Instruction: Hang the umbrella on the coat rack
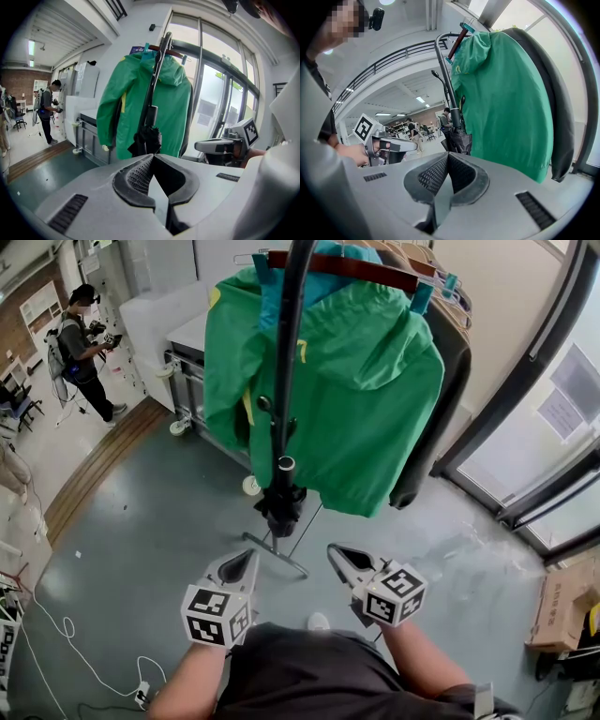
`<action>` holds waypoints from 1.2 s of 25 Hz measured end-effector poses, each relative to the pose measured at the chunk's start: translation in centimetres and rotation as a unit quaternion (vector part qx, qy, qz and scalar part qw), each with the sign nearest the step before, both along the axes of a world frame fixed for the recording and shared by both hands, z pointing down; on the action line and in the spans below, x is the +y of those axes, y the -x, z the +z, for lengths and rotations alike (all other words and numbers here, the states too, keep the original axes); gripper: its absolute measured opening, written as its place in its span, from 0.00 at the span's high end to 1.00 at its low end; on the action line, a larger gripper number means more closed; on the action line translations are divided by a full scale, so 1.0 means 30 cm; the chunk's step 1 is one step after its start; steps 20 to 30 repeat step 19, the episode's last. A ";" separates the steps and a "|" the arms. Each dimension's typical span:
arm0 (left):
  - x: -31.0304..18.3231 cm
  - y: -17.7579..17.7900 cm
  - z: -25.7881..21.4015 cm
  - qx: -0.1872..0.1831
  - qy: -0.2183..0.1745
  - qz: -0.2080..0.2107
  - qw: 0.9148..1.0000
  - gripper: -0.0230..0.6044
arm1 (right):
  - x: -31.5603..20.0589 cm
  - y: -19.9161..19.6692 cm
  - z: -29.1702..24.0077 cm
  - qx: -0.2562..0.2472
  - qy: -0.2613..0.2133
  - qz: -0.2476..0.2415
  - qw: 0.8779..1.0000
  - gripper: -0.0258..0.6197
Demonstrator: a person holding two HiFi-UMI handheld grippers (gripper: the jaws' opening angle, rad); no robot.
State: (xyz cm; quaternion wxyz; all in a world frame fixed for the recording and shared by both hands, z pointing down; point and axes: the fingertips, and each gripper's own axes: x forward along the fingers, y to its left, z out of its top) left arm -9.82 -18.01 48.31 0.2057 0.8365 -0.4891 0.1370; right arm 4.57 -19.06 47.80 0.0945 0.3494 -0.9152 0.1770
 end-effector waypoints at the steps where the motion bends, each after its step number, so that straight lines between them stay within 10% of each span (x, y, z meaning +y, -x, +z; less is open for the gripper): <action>1: 0.000 0.001 0.000 0.000 0.000 0.000 1.000 0.94 | -0.001 0.002 0.000 0.000 0.000 0.000 1.000 0.94; 30: 0.005 0.007 0.011 -0.001 0.005 -0.001 1.000 0.95 | 0.007 0.005 0.005 0.000 0.003 -0.001 1.000 0.94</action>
